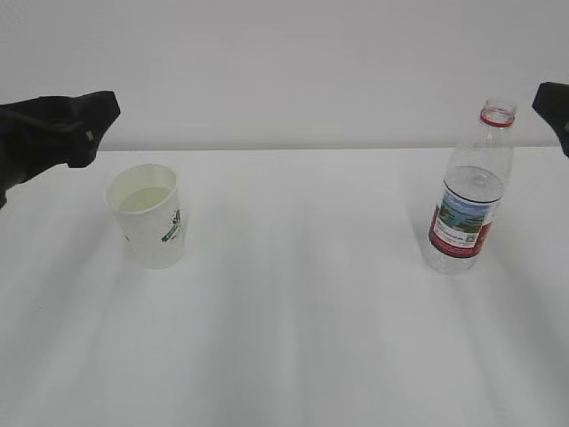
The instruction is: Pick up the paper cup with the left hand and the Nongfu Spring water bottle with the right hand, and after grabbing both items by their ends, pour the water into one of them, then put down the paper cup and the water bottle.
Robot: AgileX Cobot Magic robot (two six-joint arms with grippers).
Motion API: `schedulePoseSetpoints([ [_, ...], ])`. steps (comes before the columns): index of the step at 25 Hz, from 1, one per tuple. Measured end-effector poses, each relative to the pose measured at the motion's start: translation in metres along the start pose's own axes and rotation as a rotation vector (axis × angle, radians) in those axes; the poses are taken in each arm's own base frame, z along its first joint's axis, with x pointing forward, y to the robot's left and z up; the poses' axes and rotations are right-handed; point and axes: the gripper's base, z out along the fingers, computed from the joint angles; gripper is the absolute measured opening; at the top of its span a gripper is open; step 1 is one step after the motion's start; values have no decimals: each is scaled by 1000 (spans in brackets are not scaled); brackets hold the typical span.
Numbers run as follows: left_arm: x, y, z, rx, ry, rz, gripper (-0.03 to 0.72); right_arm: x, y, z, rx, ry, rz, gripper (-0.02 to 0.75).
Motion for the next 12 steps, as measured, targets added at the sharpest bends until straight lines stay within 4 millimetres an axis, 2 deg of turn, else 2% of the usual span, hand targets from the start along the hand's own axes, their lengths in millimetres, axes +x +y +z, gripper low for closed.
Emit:
schedulePoseSetpoints([
  [12, -25, -10, -34, 70, 48, 79, 587, -14, -1, -45, 56, 24, -6, 589],
])
